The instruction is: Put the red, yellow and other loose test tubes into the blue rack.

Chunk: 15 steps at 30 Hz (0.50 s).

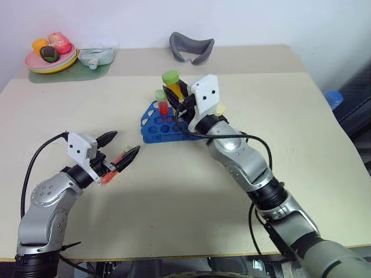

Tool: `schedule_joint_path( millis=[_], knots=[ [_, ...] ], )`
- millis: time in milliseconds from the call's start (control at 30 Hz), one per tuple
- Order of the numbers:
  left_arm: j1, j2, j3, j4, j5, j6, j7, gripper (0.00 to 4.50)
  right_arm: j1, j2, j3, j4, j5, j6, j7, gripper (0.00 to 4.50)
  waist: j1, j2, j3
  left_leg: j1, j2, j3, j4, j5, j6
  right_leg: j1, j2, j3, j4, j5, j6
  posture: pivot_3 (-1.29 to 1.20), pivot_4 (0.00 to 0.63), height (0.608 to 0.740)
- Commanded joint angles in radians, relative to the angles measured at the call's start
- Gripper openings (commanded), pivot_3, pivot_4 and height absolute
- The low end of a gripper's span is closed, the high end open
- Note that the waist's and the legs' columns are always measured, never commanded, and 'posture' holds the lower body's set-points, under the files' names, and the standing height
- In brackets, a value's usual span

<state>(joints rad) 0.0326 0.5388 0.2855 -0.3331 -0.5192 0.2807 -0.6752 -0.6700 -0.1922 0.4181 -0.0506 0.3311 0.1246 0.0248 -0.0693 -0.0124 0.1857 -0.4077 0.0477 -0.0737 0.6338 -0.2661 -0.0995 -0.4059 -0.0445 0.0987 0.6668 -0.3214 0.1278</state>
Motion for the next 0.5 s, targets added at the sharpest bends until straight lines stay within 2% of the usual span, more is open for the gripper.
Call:
schedule_joint_path(
  millis=[33, 233, 500],
  knots=[
    [0.013, -0.003, 0.025, -0.014, -0.006, -0.034, -0.008, 4.50, 0.040, 0.041, -0.041, 0.043, -0.088, -0.128, 0.039, 0.81, 0.000, 0.000, 0.000, 0.000, 0.000, 0.000, 0.000, 0.000, 0.000, 0.000, 0.000, 0.000, 0.000, 0.000, 0.000, 0.00, 0.150, 0.740],
    [0.006, -0.003, 0.025, 0.007, -0.019, -0.048, -0.028, 4.50, 0.108, 0.111, -0.083, 0.172, -0.188, -0.279, 0.060, 0.81, -0.004, 0.000, 0.000, 0.001, 0.000, 0.000, 0.000, 0.000, 0.000, 0.000, 0.000, 0.000, 0.001, 0.000, 0.000, 0.00, 0.150, 0.740],
    [-0.001, 0.005, 0.024, 0.029, -0.027, -0.054, -0.059, 4.50, 0.107, 0.184, -0.152, 0.277, -0.239, -0.377, 0.091, 0.81, -0.003, 0.000, 0.000, 0.001, 0.000, 0.000, 0.000, 0.001, -0.001, 0.000, 0.000, 0.000, 0.002, 0.000, 0.000, 0.00, 0.150, 0.740]
  ],
)
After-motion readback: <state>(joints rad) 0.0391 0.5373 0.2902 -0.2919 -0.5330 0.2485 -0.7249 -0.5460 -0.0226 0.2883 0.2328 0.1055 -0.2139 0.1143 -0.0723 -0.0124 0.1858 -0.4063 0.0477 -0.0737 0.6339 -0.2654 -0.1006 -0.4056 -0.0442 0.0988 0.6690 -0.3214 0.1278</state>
